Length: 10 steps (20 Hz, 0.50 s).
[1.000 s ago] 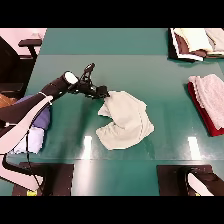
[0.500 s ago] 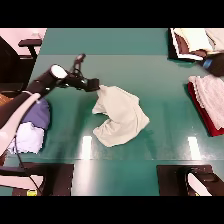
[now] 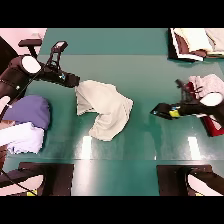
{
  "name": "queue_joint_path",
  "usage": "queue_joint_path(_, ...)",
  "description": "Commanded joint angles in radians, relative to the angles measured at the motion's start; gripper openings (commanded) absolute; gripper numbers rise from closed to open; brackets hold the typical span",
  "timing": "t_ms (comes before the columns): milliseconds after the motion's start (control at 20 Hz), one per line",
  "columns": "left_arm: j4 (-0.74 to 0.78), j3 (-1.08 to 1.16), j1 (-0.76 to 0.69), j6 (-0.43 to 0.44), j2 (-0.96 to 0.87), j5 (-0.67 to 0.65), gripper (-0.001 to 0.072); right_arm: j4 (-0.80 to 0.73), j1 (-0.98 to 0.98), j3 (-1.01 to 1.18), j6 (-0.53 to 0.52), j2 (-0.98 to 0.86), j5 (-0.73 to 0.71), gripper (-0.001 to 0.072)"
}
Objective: Fold the shirts.
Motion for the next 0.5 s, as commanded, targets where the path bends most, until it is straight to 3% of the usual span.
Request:
queue_joint_path(0, 0.029, 0.000, 0.003, 0.000, 0.010, -0.009, 0.0031, 0.124, 0.093, 0.035, -0.037, -0.202, -0.137, 0.0436)
queue_joint_path(300, 0.029, 0.000, 0.003, 0.000, 0.010, -0.004, 0.0030, 0.142, 0.230, 0.314, -0.049, -0.463, -0.169, 0.0426)
queue_joint_path(450, 0.028, 0.000, 0.003, -0.001, 0.010, -0.005, 0.0030, 0.139, 0.258, 0.439, -0.050, -0.542, -0.195, 0.0186)
